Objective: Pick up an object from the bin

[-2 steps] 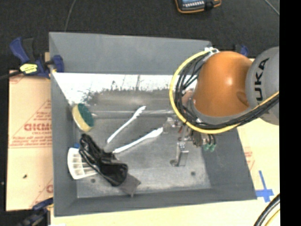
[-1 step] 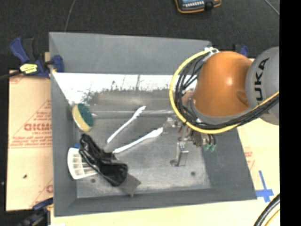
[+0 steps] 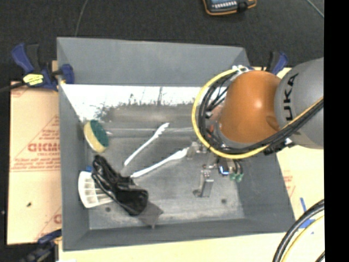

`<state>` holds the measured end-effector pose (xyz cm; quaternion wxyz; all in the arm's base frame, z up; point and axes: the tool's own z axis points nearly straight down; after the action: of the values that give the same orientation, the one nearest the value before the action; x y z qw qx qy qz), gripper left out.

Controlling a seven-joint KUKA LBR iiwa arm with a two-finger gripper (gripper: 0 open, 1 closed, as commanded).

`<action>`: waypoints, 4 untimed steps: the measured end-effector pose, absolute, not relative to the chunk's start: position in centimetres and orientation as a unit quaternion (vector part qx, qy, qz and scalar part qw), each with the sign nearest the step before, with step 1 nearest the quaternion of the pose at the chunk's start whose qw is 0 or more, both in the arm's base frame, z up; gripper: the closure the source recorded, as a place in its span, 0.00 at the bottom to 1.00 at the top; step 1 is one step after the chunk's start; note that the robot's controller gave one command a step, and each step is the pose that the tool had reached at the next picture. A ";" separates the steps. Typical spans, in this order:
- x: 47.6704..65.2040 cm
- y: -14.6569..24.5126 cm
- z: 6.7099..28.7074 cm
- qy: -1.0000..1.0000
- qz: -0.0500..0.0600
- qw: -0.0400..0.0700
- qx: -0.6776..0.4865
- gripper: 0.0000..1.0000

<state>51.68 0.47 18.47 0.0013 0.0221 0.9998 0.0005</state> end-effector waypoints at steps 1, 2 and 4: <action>50.0 0.7 14.8 0.999 0.001 0.003 0.033 0.00; 48.1 1.8 13.7 0.996 0.001 0.006 0.095 0.00; 48.5 6.9 21.1 0.997 0.001 0.002 0.072 0.00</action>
Offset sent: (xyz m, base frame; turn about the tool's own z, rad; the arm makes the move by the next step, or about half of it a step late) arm -0.0365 0.0143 -0.0485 0.1512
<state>48.55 6.94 21.06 0.0018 0.0715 0.9974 0.0013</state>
